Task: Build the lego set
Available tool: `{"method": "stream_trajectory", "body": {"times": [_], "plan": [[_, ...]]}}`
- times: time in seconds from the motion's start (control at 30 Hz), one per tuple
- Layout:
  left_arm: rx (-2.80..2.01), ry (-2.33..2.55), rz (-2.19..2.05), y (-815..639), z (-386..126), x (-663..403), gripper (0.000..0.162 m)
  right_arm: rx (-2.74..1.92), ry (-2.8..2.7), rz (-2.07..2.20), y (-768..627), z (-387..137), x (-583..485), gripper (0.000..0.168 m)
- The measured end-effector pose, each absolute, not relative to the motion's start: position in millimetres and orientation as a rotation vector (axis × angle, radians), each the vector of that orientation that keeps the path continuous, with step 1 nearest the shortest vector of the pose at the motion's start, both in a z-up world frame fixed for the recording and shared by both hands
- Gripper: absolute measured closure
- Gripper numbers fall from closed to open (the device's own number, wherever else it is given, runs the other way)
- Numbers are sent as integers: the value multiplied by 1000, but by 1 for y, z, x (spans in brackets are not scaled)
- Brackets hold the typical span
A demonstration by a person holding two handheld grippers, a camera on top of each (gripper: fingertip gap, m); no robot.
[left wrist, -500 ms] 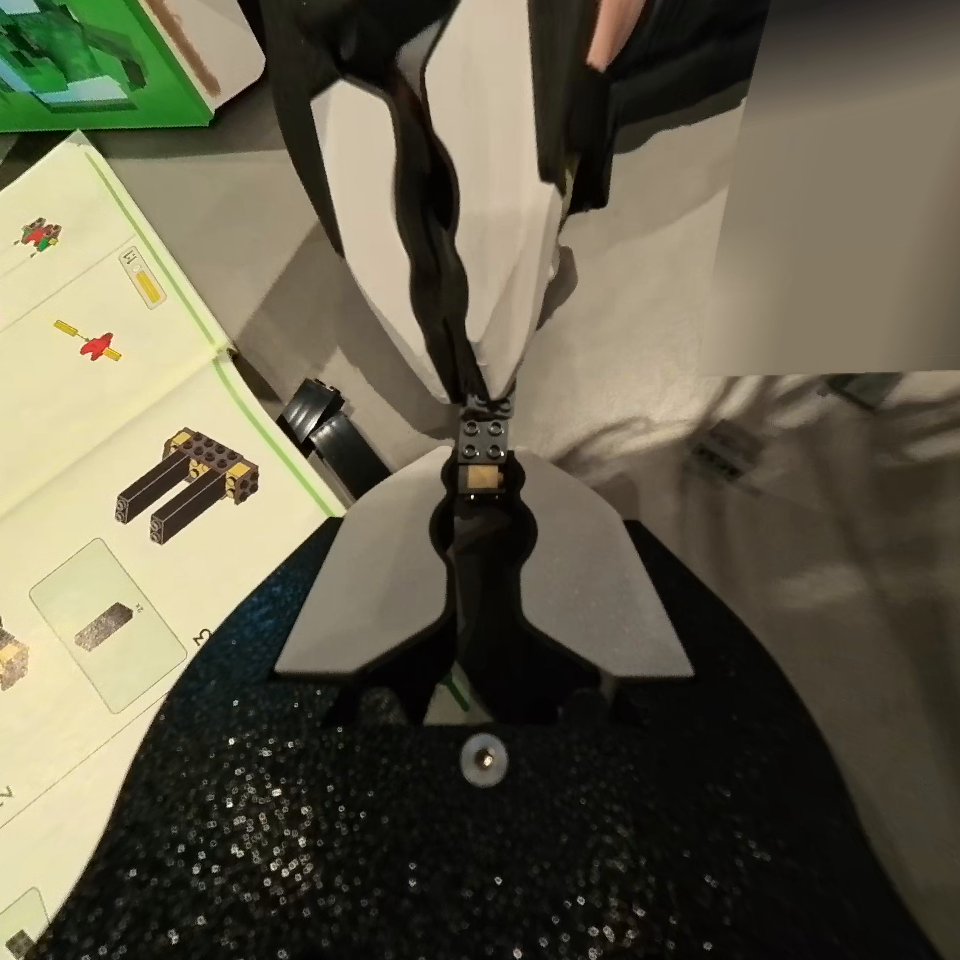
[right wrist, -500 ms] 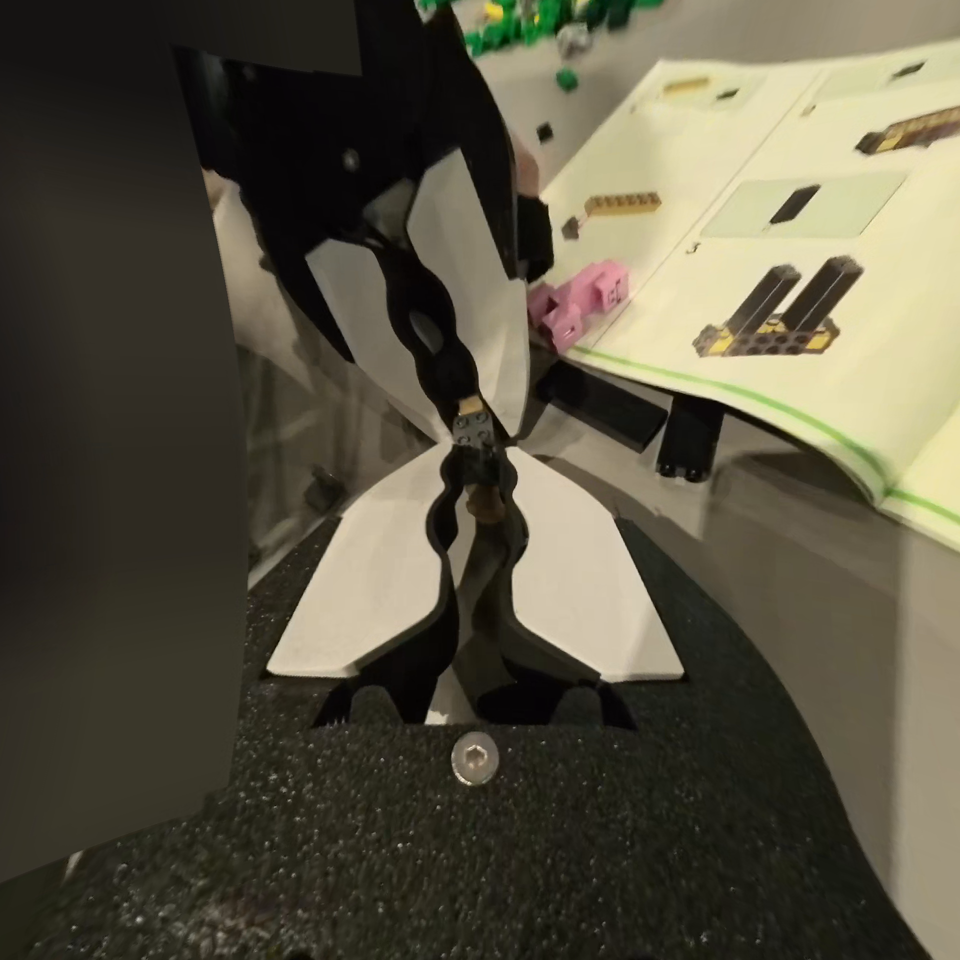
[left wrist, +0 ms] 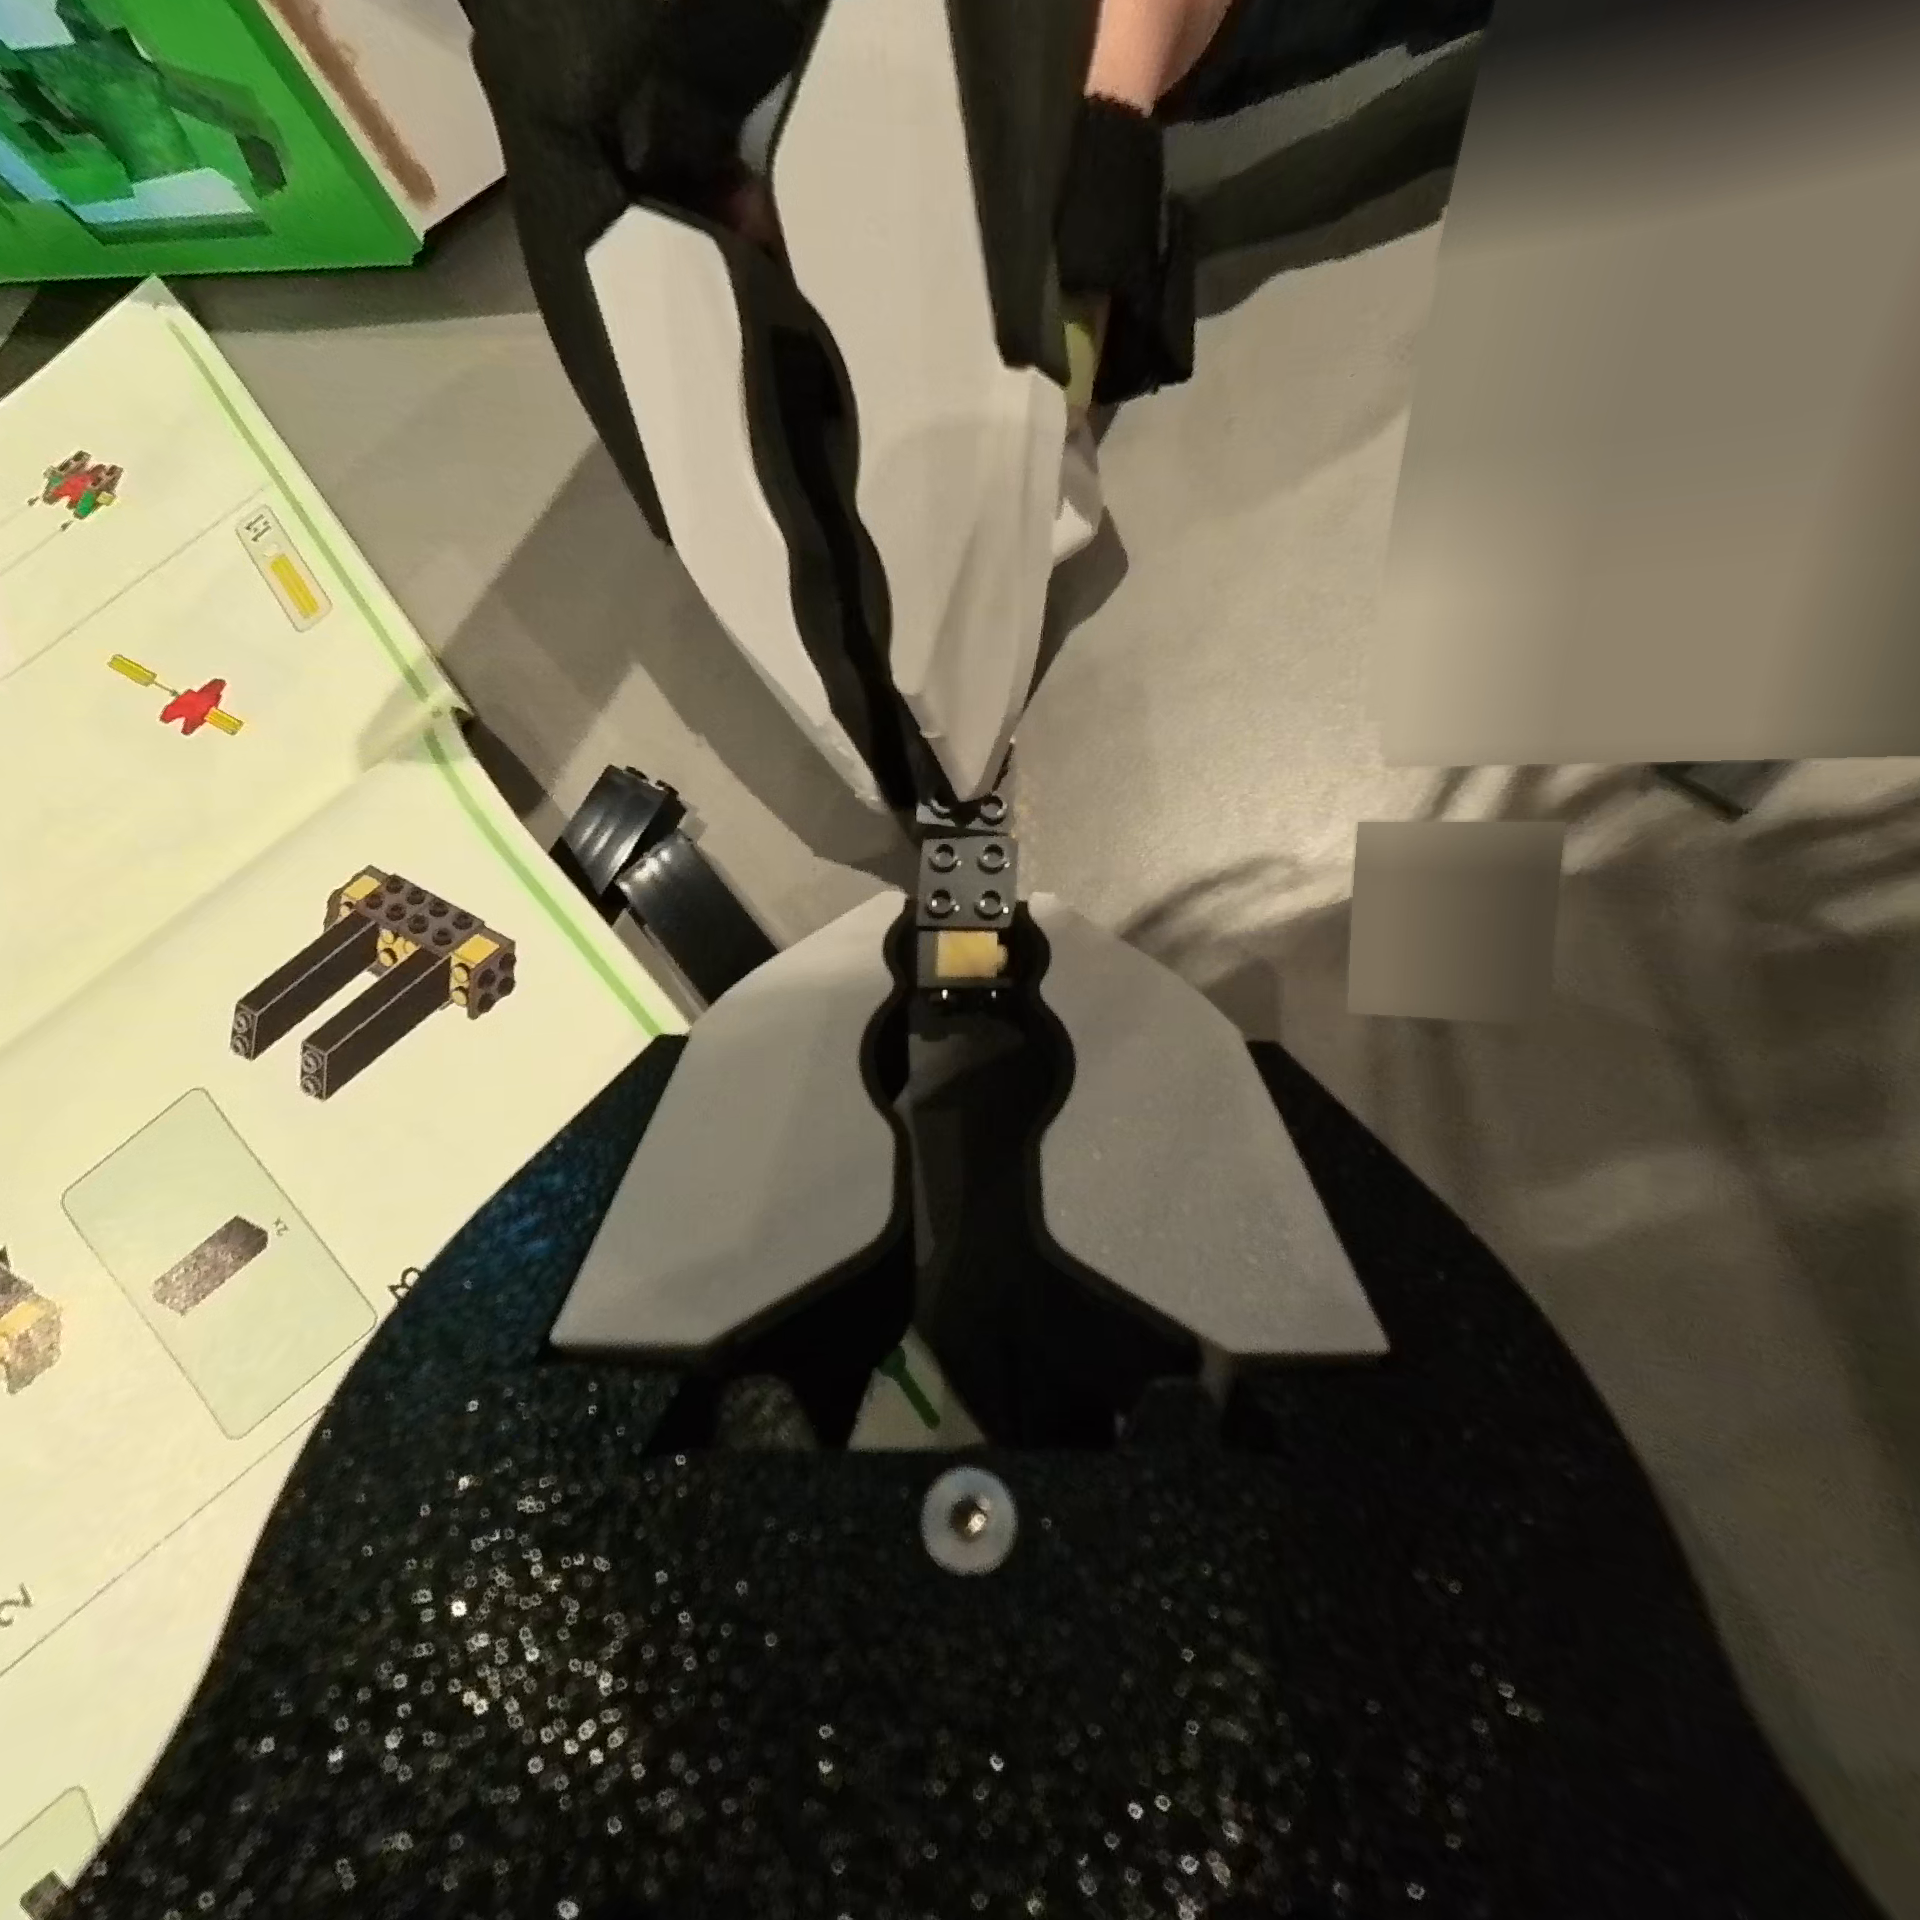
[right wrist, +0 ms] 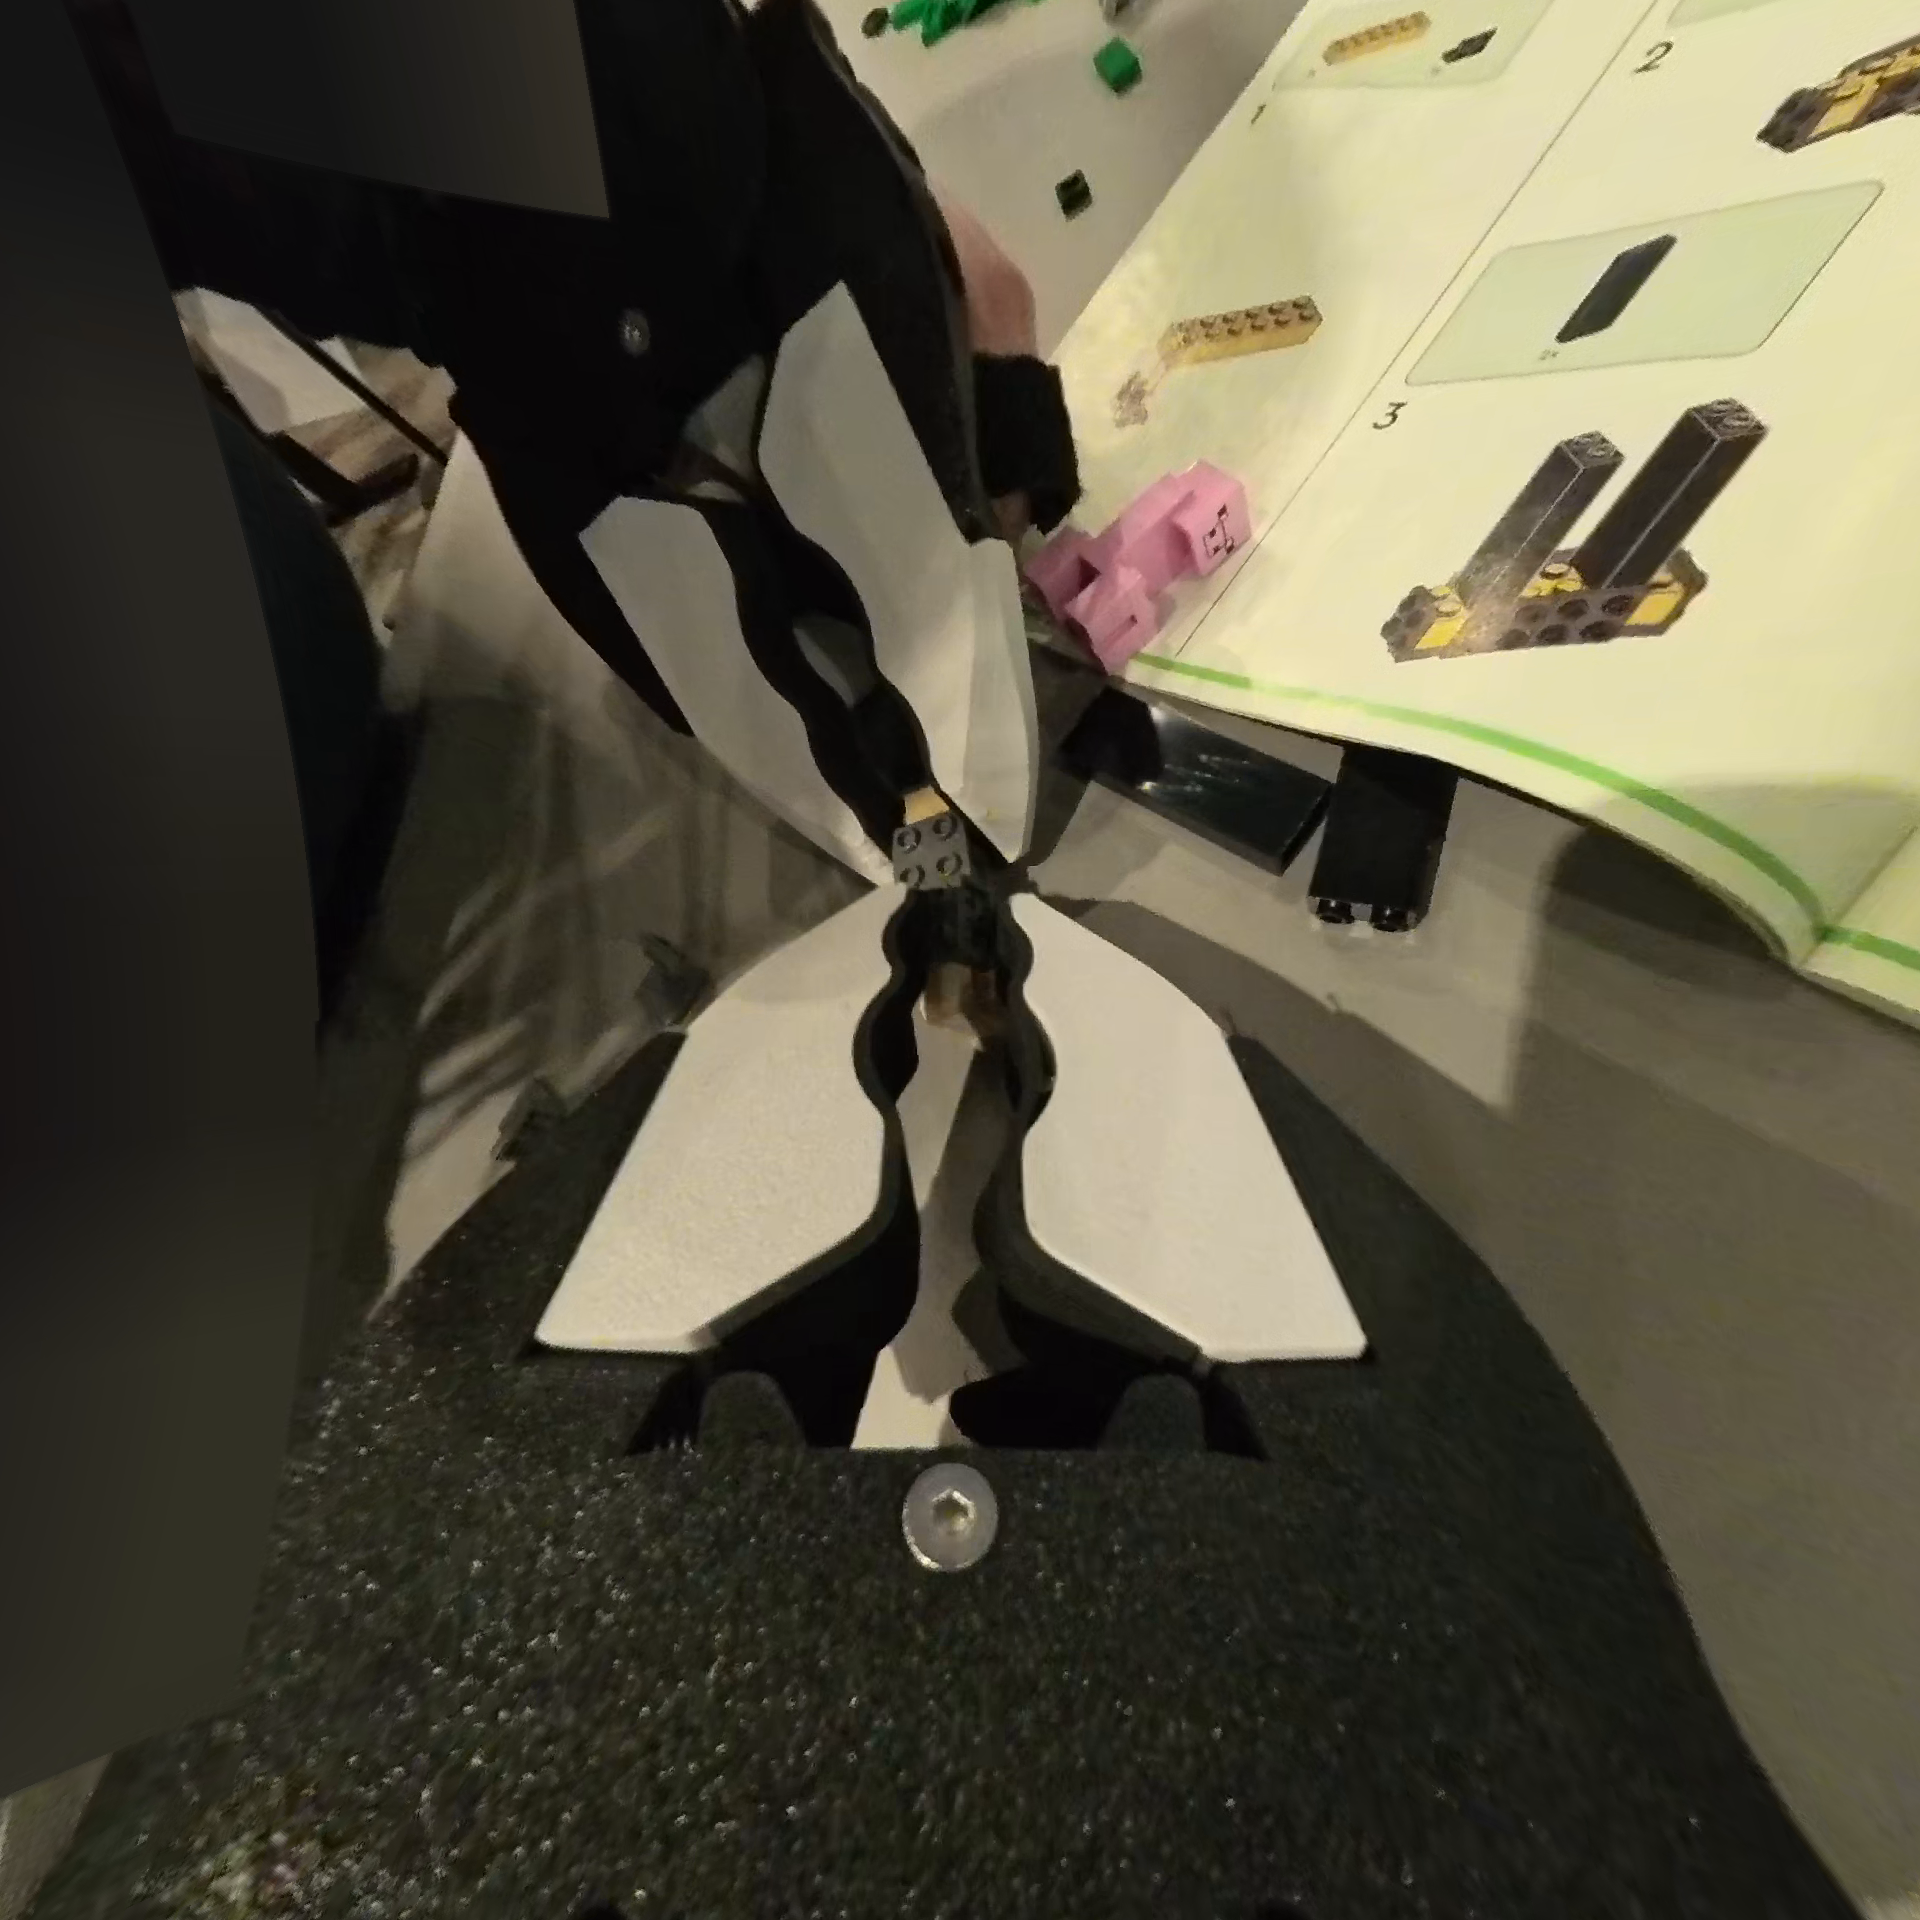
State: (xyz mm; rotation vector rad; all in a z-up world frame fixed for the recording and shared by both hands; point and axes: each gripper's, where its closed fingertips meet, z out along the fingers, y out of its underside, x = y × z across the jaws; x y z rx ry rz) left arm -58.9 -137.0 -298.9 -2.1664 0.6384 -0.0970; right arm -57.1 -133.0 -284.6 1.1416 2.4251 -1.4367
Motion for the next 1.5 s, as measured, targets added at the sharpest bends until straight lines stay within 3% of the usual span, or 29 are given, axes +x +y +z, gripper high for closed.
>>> {"method": "stream_trajectory", "body": {"times": [0.43,1.2,1.5], "plan": [[-2163,646,-95,-137,-299,-58,145,1214,2238,-1370,-134,-284,-56,157],[-2163,648,-96,-137,-299,-58,145,1030,2762,-1420,-133,-283,-55,136],[-2164,646,-95,-137,-299,-59,145,979,2921,-1322,-137,-292,-52,144]]}}
